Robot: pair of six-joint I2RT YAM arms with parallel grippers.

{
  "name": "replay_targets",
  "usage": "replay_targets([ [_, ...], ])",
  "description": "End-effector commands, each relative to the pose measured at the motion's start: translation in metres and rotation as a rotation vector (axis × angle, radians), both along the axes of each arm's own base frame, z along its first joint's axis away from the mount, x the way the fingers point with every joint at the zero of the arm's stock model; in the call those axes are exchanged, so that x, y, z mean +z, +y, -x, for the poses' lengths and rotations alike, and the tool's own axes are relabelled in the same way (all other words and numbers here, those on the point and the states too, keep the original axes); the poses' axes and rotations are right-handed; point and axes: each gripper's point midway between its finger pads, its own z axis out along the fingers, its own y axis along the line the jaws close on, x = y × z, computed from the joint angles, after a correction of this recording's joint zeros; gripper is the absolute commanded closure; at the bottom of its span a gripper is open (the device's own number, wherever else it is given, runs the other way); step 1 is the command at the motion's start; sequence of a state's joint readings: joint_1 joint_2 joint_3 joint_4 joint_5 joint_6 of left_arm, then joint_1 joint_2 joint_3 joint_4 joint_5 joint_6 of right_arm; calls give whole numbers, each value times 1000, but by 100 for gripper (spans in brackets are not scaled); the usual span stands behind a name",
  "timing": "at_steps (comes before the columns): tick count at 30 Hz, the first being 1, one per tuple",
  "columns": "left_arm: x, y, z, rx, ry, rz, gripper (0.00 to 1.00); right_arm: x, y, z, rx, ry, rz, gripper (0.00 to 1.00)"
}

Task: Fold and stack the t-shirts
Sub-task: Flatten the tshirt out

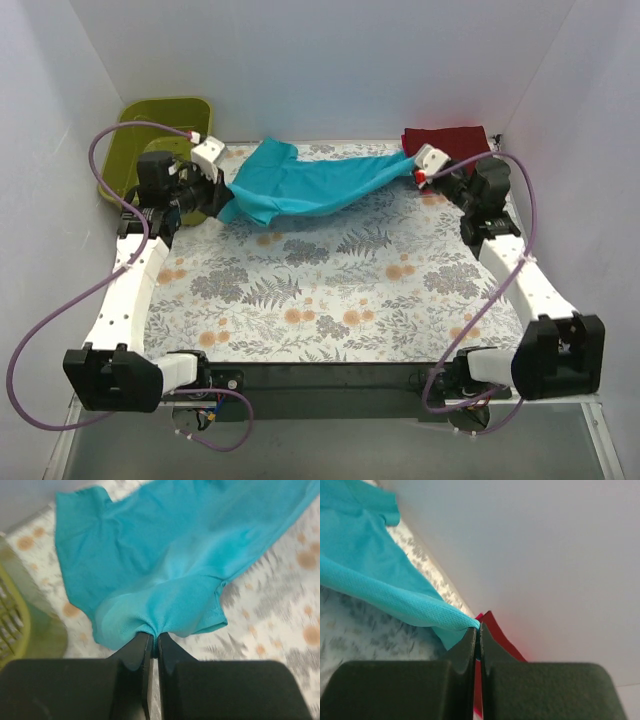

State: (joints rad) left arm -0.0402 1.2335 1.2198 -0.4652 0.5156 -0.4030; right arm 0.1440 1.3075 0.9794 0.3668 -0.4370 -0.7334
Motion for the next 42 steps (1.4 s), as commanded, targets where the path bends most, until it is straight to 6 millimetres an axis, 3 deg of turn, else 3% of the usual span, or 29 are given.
replay_targets([
  [1,-63,-8,85,-234,286,-101,100,-37,-3,42,56,79,126,99],
  [2,-75,-8,112,-270,378,-105,100,-47,-4,52,64,107,151,99],
  [4,-91,-8,140,-349,424,-134,100,-62,-9,77,78,133,196,99],
  [5,-98,-6,157,-374,470,-145,100,-81,-11,92,99,185,251,99],
  [9,-102,-4,197,-446,460,-188,100,-116,-20,140,144,248,358,99],
  [10,-104,-3,205,-462,473,-195,100,-113,-22,151,147,223,376,99],
  [11,-109,-1,218,-498,497,-213,100,-132,-24,166,178,260,420,99],
  [12,-111,1,221,-492,506,-217,100,-135,-25,172,190,252,439,99],
  [14,-115,4,227,-476,505,-240,90,-141,-27,188,208,235,469,99],
  [16,-113,5,232,-491,462,-273,71,-150,-29,205,247,245,515,99],
  [18,-114,6,234,-511,435,-309,59,-159,-32,219,264,287,542,98],
  [19,-113,7,235,-509,419,-326,51,-157,-34,222,269,267,566,82],
  [21,-114,14,233,-490,415,-373,48,-157,-39,226,253,277,587,65],
  [22,-114,17,232,-480,418,-387,48,-155,-41,230,246,281,587,48],
  [26,-113,18,226,-469,446,-388,48,-146,-47,241,227,326,593,28],
  [28,-119,12,217,-482,511,-345,48,-148,-55,241,184,375,600,24],
  [30,-125,8,198,-426,552,-304,51,-155,-55,237,175,463,567,25],
  [31,-127,6,173,-377,531,-287,54,-157,-51,234,177,531,524,24],
  [32,-134,7,162,-346,559,-286,55,-167,-47,231,182,625,482,27],
  [35,-149,8,118,-238,592,-272,60,-173,-38,213,156,834,373,42],
  [37,-171,14,98,-199,614,-327,62,-195,-37,207,127,986,372,53],
  [42,-227,26,99,-160,750,-431,66,-243,-48,205,39,1142,458,63],
])
